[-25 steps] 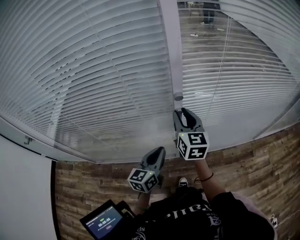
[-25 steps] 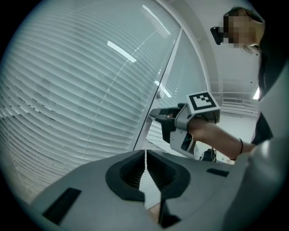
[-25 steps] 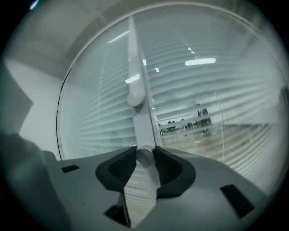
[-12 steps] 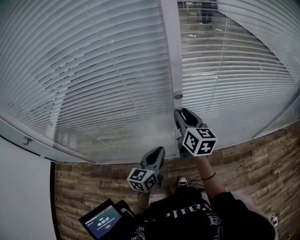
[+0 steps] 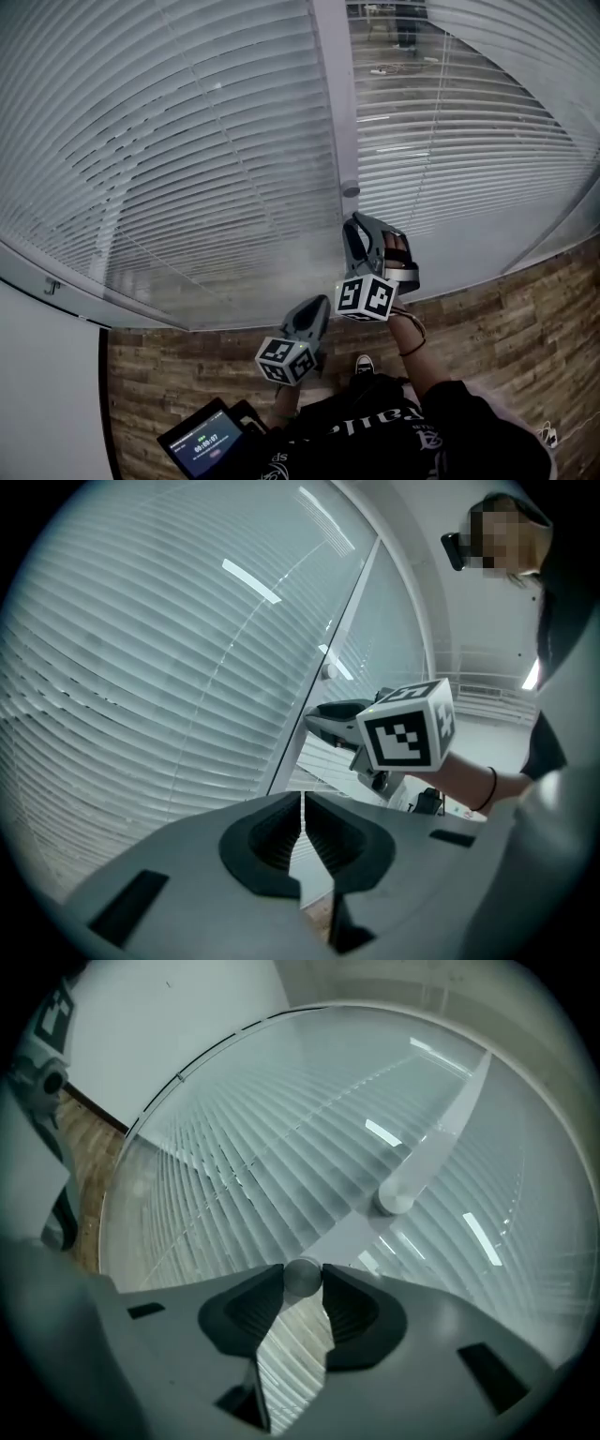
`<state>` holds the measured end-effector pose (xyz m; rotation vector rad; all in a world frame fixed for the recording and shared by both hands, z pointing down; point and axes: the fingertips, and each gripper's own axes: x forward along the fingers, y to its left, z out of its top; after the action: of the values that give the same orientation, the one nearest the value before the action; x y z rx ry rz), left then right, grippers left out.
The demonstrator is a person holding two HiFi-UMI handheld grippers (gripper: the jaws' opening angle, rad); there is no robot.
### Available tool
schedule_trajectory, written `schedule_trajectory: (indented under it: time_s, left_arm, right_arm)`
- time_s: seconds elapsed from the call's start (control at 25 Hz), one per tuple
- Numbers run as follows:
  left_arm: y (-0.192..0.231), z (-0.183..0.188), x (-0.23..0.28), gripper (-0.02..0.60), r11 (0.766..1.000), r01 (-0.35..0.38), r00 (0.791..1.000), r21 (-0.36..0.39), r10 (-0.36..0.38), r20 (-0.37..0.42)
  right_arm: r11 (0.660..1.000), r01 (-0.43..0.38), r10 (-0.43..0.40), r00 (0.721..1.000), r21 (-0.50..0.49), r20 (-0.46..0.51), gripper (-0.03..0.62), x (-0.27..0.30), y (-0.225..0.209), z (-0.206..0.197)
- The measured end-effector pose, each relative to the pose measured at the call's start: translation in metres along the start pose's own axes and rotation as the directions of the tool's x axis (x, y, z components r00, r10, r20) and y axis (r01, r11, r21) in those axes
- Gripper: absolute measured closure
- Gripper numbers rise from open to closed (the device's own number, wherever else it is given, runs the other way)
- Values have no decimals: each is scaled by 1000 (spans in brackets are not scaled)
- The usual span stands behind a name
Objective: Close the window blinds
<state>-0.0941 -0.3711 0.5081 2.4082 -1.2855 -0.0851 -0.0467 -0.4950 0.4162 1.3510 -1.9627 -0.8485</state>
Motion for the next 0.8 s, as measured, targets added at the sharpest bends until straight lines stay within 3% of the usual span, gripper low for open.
schedule_trajectory:
  time_s: [0.04, 0.12, 0.16, 0.24, 0.32, 0.48, 0.52, 0.68, 0.72, 0.8]
  left_arm:
    - [0, -1, 0, 575, 1000, 0, 1000, 0, 0, -1]
    - [1, -2, -1, 575, 1000, -4, 1000, -1, 4, -2]
    - [2, -2, -2, 575, 1000, -7, 1000, -1, 7, -1]
    - [4, -1, -3, 575, 1000, -15, 1000, -2, 15, 3]
    - [6, 0, -5, 575, 1000, -22, 1000, -3, 22, 8]
    - [6, 6, -8, 575, 1000, -30, 999, -6, 30, 17]
    - [6, 5, -8, 575, 999, -31, 999, -7, 31, 17]
    - [6, -1, -6, 575, 1000, -27, 1000, -8, 27, 12]
    - [6, -2, -6, 575, 1000, -25, 1000, -9, 25, 10]
    - [5, -4, -6, 575, 1000, -21, 1000, -10, 21, 6]
  right_arm:
    - [999, -10, 10, 1000, 43, 6, 456, 0, -1, 0]
    - [972, -45, 39, 999, 233, 31, 456, 0, -3, -1]
    - [933, -67, 53, 997, 355, 48, 456, 0, -5, -2]
    - [812, -105, 69, 994, 574, 84, 456, 0, -7, -4]
    - [658, -139, 76, 990, 740, 119, 456, 1, -9, -8]
    - [253, -216, 97, 975, 943, 198, 456, 1, -14, -11]
    - [171, -231, 99, 971, 958, 216, 456, 1, -14, -11]
    - [-88, -268, 94, 956, 959, 276, 456, 2, -11, -16]
    - [-182, -279, 89, 950, 943, 299, 456, 2, -10, -16]
    - [-407, -295, 67, 934, 864, 351, 457, 3, -9, -16]
